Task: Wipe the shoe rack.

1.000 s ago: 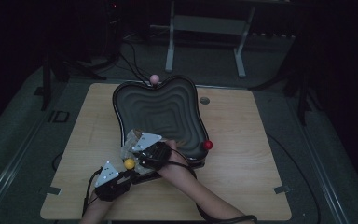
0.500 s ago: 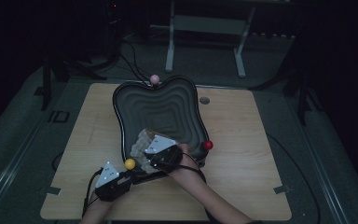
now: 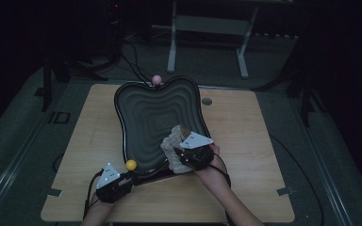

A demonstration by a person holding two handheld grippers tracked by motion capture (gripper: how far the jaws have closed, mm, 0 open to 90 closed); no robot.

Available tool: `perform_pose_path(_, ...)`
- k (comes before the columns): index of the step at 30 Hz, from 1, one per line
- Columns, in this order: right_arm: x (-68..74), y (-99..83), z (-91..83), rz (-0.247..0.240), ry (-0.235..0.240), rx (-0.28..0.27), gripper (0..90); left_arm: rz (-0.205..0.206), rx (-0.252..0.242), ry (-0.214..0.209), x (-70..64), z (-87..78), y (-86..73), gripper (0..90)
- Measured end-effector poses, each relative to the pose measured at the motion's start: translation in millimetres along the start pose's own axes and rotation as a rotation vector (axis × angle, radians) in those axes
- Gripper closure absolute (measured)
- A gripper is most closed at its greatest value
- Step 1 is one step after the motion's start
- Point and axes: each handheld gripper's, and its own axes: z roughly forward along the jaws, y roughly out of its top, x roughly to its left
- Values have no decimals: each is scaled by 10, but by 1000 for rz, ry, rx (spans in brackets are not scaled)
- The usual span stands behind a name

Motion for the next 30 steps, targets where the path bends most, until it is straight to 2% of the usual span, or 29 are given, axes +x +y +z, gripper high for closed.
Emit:
perform_pose_path(3, -91, -109, -63, 30, -8, -10, 675, -1, -2, 0, -1, 1, -1, 711)
perform_pose_path(6, -119, -163, -91, 50, -6, -24, 674, -2, -1, -2, 1, 3, -1, 711)
perform_pose_path(9, -99, -156, -85, 48, -22, -21, 675, -4, -3, -2, 5, 6, 0, 710)
perform_pose_path(16, -135, -138, -52, 50, -22, -19, 676, -18, -12, -4, 36, 39, 9, 707)
perform_pose_path(23, -164, -118, -10, 56, -35, -21, 676, -19, -11, 13, 91, 97, 54, 708)
perform_pose_path(30, -297, -53, 89, 76, -33, -7, 676, -21, -6, 18, 140, 194, 118, 708)
